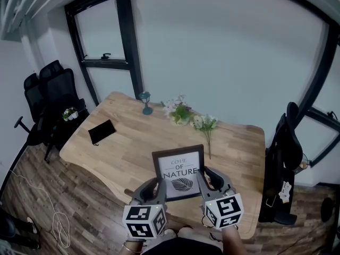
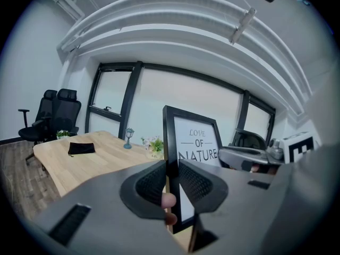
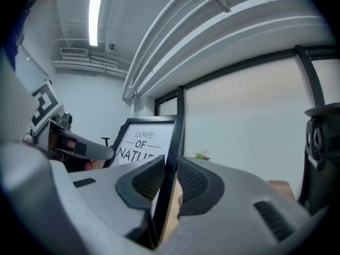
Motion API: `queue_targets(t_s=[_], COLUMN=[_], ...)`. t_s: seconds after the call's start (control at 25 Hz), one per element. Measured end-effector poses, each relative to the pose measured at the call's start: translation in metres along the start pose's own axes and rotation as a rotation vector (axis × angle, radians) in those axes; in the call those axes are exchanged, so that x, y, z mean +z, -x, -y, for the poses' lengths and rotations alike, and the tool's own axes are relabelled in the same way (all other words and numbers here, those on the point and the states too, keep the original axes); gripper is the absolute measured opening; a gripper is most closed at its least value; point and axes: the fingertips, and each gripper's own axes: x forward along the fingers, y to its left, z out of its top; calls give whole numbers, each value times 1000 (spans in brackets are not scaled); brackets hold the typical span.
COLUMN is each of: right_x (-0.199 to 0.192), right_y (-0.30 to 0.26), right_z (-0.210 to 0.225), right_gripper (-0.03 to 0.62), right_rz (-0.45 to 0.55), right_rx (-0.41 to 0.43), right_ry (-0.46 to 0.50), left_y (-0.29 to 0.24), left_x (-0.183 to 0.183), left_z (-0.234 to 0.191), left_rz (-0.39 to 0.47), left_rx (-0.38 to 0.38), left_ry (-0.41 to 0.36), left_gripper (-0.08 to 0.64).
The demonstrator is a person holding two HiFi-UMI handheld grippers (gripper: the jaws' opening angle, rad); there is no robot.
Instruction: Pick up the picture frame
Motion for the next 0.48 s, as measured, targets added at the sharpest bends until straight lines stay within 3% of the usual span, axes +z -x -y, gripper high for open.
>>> queue_targets(t_s=[0.48], right_x=[-4], right_y=[-1], right_z=[2], right_gripper=[75], right_rz=[-14], right_rx=[4], right_ry=[1], left_y=[-3], left_x=[-6], left_z=[1], left_rz=[-23], left_rx=[0], left_ry=[12], left_gripper=[67])
